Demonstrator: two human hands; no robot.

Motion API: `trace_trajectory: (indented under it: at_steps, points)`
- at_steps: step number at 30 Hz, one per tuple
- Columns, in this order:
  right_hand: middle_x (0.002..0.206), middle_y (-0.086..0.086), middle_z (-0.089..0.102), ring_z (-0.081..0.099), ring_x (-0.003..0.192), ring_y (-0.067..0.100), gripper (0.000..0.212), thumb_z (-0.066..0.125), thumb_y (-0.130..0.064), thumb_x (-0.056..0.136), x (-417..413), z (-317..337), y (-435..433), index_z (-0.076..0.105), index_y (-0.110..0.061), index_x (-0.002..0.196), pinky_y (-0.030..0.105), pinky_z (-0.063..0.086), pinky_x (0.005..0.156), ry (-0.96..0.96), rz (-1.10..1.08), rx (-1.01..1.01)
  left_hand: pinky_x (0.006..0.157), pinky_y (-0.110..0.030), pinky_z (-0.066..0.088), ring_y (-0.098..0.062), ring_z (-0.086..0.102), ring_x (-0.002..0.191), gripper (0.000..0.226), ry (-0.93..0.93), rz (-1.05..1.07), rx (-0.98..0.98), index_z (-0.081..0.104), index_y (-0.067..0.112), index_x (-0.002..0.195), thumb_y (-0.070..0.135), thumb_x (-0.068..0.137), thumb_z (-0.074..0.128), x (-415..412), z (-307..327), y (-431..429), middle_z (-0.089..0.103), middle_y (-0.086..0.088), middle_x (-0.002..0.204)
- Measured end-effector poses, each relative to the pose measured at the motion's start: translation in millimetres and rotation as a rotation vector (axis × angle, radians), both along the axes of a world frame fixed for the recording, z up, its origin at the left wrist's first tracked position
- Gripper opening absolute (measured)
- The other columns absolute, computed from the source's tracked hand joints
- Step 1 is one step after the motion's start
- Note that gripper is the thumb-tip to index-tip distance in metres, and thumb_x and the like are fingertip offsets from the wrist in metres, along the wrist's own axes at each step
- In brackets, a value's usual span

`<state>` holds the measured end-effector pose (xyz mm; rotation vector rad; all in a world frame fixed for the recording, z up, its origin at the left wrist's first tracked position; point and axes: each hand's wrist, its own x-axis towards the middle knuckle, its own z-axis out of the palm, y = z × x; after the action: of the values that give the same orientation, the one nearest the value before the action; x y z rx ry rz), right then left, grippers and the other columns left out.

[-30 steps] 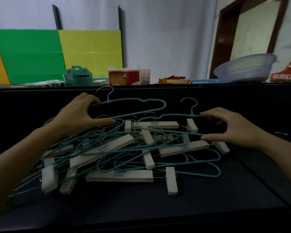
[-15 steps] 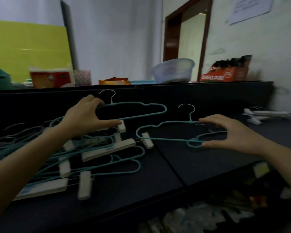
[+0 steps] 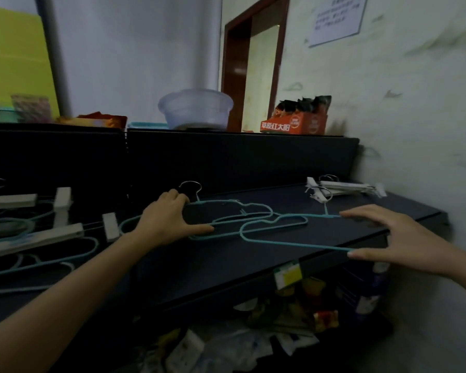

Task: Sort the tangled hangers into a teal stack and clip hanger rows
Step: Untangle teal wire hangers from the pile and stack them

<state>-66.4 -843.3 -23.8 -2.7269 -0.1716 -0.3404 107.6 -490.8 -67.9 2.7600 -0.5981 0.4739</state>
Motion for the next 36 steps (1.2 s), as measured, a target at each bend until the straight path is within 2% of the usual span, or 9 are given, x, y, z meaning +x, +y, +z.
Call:
trace_trajectory:
  at_steps: [4,9,14,18,21,25,30,33,36]
  points:
    - [0.121,-0.034,0.045,0.041,0.113,-0.019,0.076,0.059,-0.085,0.042,6.9,-0.5,-25.8,0.047,-0.056,0.111,0.016,0.038,0.090,-0.038,-0.008,0.017,0.088,-0.034,0.045,-0.019,0.046,0.111,0.088,0.025,-0.010,0.046,0.047,0.017,0.121,0.079,0.060,0.054,2.9,-8.8,-46.2,0.047,-0.002,0.119]
    - [0.124,-0.029,0.047,0.047,0.115,-0.006,0.078,0.057,-0.087,0.044,32.6,-2.4,-41.2,0.047,-0.054,0.114,0.025,0.039,0.096,-0.047,0.016,0.017,0.091,-0.035,0.043,-0.020,0.046,0.112,0.091,0.008,-0.004,0.113,0.047,0.016,0.122,0.082,0.060,0.050,12.9,-18.9,-80.6,0.048,-0.003,0.120]
    - [0.127,-0.031,0.042,0.040,0.114,-0.017,0.071,0.062,-0.078,0.052,69.8,-2.4,-42.1,0.047,-0.053,0.118,0.025,0.036,0.100,-0.040,0.062,0.052,0.092,-0.034,0.042,-0.020,0.045,0.111,0.093,0.032,0.020,0.116,0.047,0.016,0.121,0.085,0.058,0.047,26.3,-24.7,-97.5,0.048,-0.002,0.119]
    - [0.122,-0.040,0.036,0.037,0.109,-0.022,0.078,0.057,-0.085,0.043,102.0,-2.4,-39.1,0.045,-0.058,0.115,0.012,0.034,0.089,-0.026,0.115,0.070,0.091,-0.034,0.042,-0.018,0.045,0.111,0.092,0.030,0.007,0.136,0.047,0.019,0.121,0.086,0.058,0.043,28.9,-30.5,-107.0,0.048,0.000,0.119]
    - [0.125,-0.037,0.040,0.036,0.113,-0.021,0.076,0.061,-0.077,0.048,124.4,-8.6,-34.9,0.046,-0.053,0.119,0.010,0.034,0.091,-0.019,0.170,0.099,0.093,-0.033,0.041,-0.017,0.045,0.112,0.092,0.057,-0.040,0.150,0.049,0.021,0.119,0.088,0.057,0.040,30.3,-29.1,-107.4,0.047,0.001,0.123]
    - [0.120,-0.037,0.041,0.034,0.108,-0.028,0.072,0.064,-0.072,0.051,151.0,-13.4,-22.8,0.046,-0.051,0.118,-0.002,0.033,0.082,0.020,0.268,0.152,0.091,-0.028,0.040,-0.011,0.048,0.104,0.079,0.126,-0.099,0.064,0.052,0.025,0.113,0.084,0.065,0.030,29.8,-20.1,-88.8,0.049,0.008,0.110]
    - [0.126,-0.028,0.045,0.041,0.119,-0.007,0.067,0.070,-0.060,0.062,181.4,-22.2,-9.1,0.046,-0.046,0.123,0.021,0.037,0.099,0.086,0.370,0.103,0.084,-0.027,0.042,-0.011,0.049,0.100,0.091,0.047,-0.005,0.152,0.054,0.025,0.110,0.086,0.064,0.005,29.3,-14.5,-36.0,0.054,0.007,0.107]
    - [0.127,-0.025,0.044,0.041,0.119,-0.004,0.068,0.070,-0.058,0.066,197.1,-29.4,3.3,0.044,-0.042,0.126,0.024,0.036,0.102,0.119,0.445,0.026,0.087,-0.028,0.041,-0.014,0.049,0.107,0.046,-0.003,0.132,0.235,0.052,0.023,0.117,0.053,0.091,0.030,22.4,-12.7,-11.9,0.055,0.004,0.116]
    - [0.130,-0.023,0.040,0.038,0.121,-0.002,0.070,0.067,-0.061,0.068,207.9,-38.2,14.5,0.040,-0.043,0.130,0.027,0.036,0.104,0.159,0.508,-0.037,0.088,-0.027,0.041,-0.014,0.049,0.110,0.031,-0.029,0.254,0.270,0.053,0.023,0.116,0.040,0.093,0.039,12.5,-8.6,-0.1,0.055,0.004,0.117]
